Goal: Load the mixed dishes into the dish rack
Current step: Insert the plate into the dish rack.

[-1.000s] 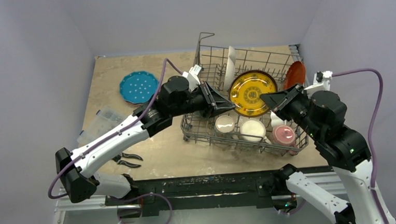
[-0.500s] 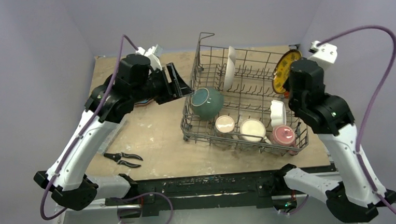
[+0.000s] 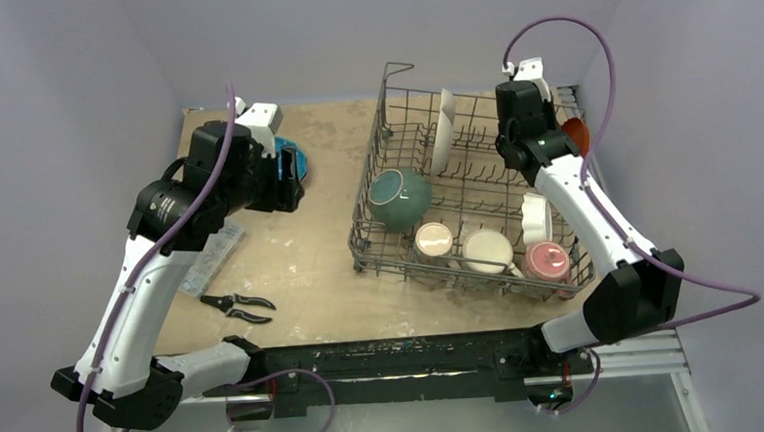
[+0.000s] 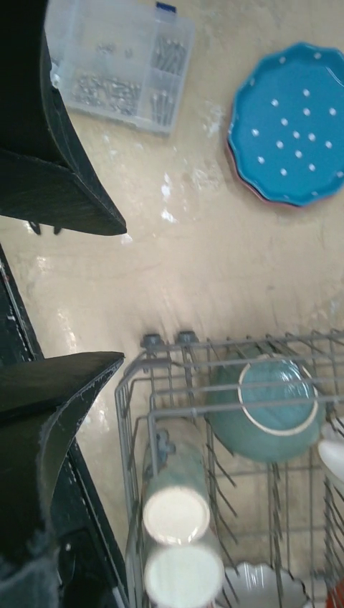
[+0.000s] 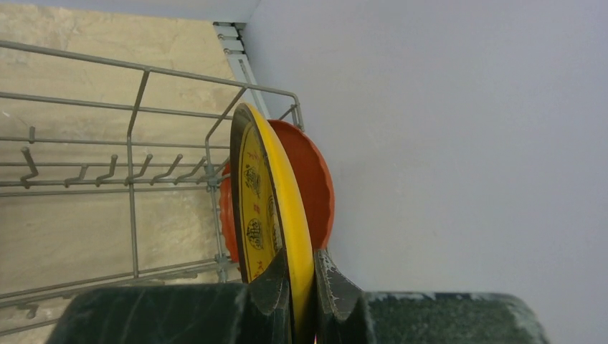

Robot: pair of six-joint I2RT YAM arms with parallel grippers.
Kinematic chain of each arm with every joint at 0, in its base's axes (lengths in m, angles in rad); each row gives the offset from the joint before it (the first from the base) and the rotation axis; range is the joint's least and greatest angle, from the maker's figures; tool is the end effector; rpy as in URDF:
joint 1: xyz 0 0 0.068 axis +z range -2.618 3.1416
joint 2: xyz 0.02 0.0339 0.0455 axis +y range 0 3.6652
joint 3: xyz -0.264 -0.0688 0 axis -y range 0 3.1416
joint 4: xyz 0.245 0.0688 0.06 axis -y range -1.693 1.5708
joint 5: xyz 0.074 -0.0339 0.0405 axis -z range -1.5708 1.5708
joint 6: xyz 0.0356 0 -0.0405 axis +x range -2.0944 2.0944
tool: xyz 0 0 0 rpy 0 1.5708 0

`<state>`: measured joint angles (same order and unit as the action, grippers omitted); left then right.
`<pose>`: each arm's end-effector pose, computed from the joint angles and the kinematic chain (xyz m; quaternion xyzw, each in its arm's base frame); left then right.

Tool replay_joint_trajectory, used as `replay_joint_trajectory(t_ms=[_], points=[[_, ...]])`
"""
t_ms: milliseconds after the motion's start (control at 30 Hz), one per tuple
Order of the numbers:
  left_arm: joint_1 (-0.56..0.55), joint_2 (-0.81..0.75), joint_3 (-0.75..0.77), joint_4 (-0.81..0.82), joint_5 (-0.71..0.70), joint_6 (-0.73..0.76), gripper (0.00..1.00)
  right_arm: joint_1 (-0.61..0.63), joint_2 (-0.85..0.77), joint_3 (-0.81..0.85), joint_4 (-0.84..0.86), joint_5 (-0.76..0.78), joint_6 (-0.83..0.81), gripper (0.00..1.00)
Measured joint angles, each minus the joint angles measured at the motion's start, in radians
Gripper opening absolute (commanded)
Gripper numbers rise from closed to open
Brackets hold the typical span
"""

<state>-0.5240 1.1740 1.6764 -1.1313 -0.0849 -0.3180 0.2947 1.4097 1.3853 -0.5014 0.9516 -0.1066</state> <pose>0.1680 -0.0936 0.4632 0.0724 0.8876 -0.1507 0.4292 0.3012 0.0611 0.3806 0.0705 0.8004 -0.3535 0.4789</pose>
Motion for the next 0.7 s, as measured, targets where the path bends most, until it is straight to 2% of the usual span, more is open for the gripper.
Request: replay_joint_trajectory(t_ms=[100, 333, 700], points=[[0.032, -0.02, -0.056, -0.01, -0.024, 0.058, 0.59, -0.04, 0.048, 0.0, 0.032, -0.039, -0.055, 0.0], [0.034, -0.069, -0.098, 0.004, -0.039, 0.143, 0.59, -0.145, 0.126, 0.002, 0.049, -0.141, -0.093, 0.0], [0.033, -0.058, -0.105, 0.016, -0.053, 0.183, 0.58, -0.177, 0.149, 0.003, 0.056, -0.257, -0.083, 0.0]])
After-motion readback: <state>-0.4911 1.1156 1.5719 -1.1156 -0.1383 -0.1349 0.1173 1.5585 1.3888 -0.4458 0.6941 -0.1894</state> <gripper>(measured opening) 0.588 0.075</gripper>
